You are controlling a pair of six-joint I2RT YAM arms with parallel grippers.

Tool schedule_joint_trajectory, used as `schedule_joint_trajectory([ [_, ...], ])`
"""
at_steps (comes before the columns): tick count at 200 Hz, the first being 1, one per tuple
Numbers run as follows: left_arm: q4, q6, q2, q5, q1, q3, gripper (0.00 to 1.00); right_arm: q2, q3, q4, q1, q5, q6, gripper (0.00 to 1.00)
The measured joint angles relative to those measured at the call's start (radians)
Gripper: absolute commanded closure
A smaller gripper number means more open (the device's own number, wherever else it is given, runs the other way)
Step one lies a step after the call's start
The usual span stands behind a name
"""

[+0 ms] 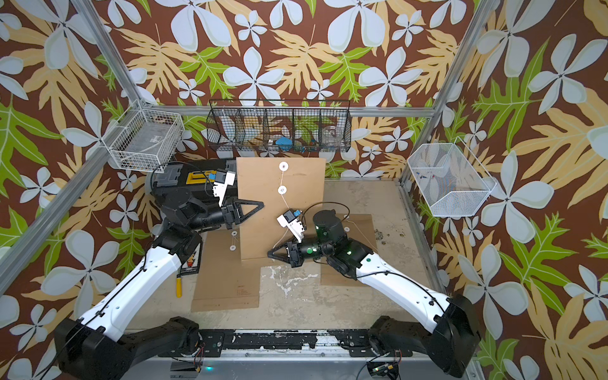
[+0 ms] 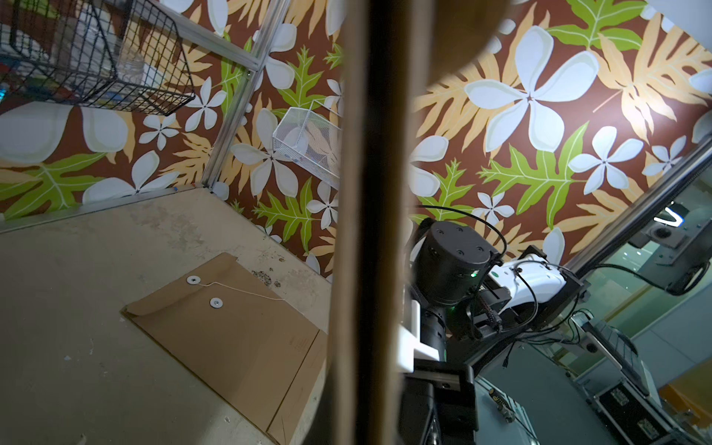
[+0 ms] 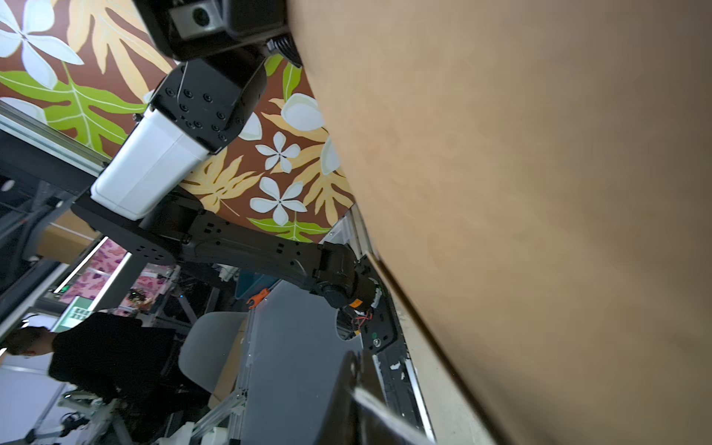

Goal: Close the mouth of the file bag
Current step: Close the file bag.

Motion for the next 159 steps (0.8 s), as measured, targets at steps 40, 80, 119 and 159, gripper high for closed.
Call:
schedule_joint_trajectory([
  [40, -0.008, -0.024, 0.01, -0.042, 0.024, -0.01, 1.0, -0.059, 0.007, -0.043, -0.087, -0.019, -0.072, 1.0],
  [80, -0.016, -0.019, -0.007, -0.031, 0.026, -0.023, 1.0, -0.063, 0.049, -0.092, -0.219, 0.021, -0.069, 1.0],
  [119, -0.041, -0.001, -0.042, -0.014, 0.026, -0.074, 1.0, -0.048, 0.193, -0.238, -0.288, 0.267, -0.118, 1.0],
  [159, -0.05, 0.0, -0.058, -0.011, 0.026, -0.134, 1.0, -0.031, 0.33, -0.342, -0.29, 0.525, -0.175, 1.0],
])
